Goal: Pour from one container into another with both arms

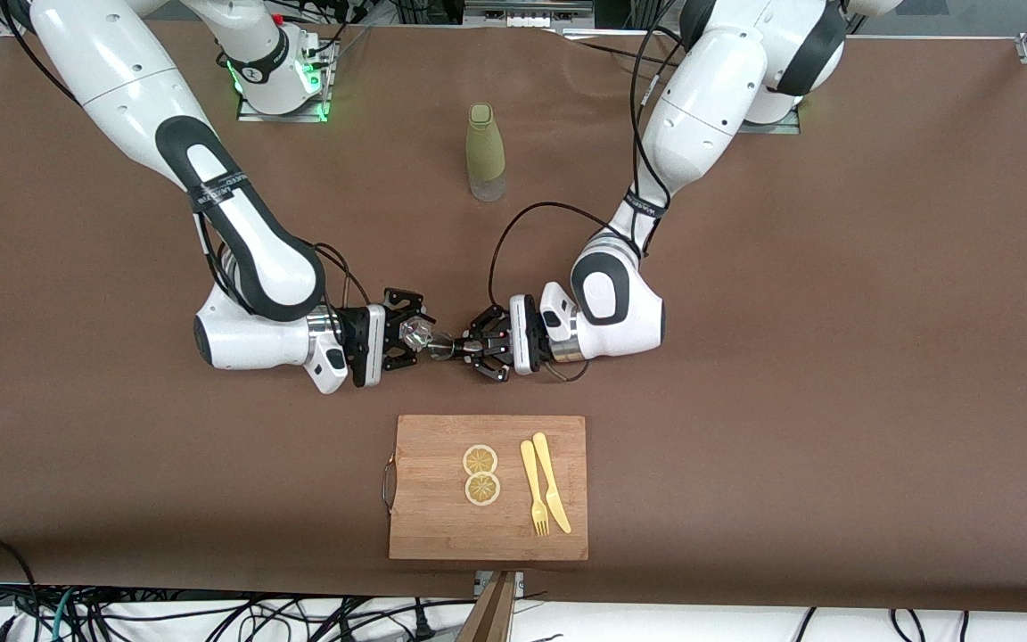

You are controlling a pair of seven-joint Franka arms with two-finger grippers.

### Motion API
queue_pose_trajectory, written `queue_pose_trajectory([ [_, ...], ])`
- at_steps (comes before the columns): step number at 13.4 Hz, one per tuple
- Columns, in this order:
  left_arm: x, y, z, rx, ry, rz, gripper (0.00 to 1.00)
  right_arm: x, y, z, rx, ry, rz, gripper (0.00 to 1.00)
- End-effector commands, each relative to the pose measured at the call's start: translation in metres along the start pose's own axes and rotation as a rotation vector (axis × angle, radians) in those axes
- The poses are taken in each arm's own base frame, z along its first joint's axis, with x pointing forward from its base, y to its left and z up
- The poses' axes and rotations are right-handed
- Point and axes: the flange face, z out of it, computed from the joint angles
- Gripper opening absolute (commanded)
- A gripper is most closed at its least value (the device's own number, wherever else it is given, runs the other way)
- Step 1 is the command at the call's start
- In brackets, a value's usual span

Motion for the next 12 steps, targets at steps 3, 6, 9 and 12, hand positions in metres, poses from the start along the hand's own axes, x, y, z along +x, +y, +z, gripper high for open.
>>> queue_pose_trajectory([
  [3, 0.0104, 0.0018, -0.003, 0.008, 0.037, 0.0, 0.0, 0.0235, -0.0094, -0.0076, -0.02, -0.067, 0.054, 0.27],
  [6, 0.0104, 0.0018, -0.003, 0.008, 0.037, 0.002, 0.0, 0.0292, -0.0126, -0.0056, -0.015, -0.064, 0.047, 0.27],
  [9, 0.0104, 0.0019, -0.003, 0.007, 0.036, 0.003, 0.0, 0.0292, -0.0124, -0.0067, -0.014, -0.063, 0.046, 0.27],
  [12, 0.0105, 0.0021, -0.0027, 0.005, 0.037, 0.006, 0.0, 0.0261, -0.0101, -0.0094, -0.016, -0.063, 0.032, 0.27],
])
